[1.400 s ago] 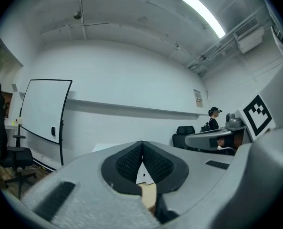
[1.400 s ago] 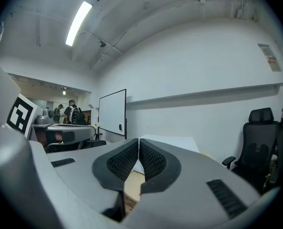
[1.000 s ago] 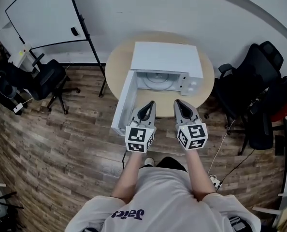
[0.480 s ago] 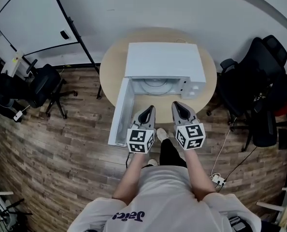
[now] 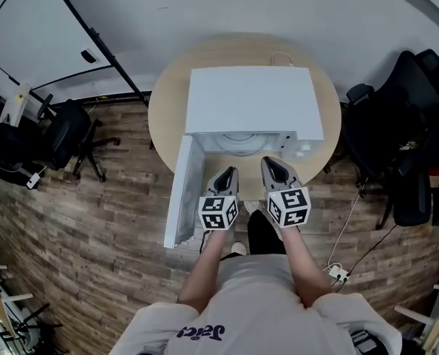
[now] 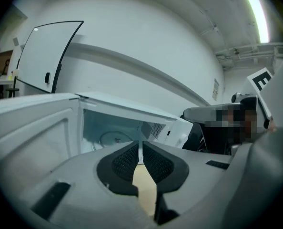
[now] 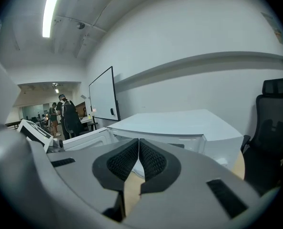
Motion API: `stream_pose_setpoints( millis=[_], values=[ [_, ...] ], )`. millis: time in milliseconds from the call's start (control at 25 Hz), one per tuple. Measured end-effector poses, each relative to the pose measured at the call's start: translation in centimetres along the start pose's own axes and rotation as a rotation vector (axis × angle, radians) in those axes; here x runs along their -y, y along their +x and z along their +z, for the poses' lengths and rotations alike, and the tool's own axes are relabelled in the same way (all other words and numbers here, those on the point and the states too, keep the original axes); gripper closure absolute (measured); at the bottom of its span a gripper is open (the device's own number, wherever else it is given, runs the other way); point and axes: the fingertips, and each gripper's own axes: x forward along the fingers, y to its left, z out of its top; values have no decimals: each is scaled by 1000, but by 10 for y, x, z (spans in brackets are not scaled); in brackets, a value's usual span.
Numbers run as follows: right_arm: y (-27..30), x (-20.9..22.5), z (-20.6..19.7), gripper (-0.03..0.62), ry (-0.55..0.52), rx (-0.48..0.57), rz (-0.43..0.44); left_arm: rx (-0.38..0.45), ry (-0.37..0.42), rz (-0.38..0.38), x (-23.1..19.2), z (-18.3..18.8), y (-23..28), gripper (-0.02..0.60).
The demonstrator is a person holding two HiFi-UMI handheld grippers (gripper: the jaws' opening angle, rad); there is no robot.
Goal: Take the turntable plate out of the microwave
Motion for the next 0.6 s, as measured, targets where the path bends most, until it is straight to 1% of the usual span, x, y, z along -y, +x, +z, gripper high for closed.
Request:
stream_pose_setpoints(
  millis=[120,240,320,400,480,560,600],
  values=[
    [14,4,-16,576,3,-47,16,-46,-80,3,-12,-22,19,565],
    [25,9,-32,576,8,-103,35,-99,-175,27,-25,-43,36,565],
    [30,17,-43,575,14,-135,38,-129,-216,41,-31,-56,46,560],
    [34,26,-51,576,18,-157,33,-152,-260,43,-36,-67,56,517],
    [37,33,-57,576,22,-174,29,-167,-311,39,-39,-77,66,487],
    [41,39,-60,576,26,-187,28,-181,-386,38,-43,-86,75,471],
    [43,41,-61,576,29,-192,27,-185,-441,37,-45,-91,80,454]
  ],
)
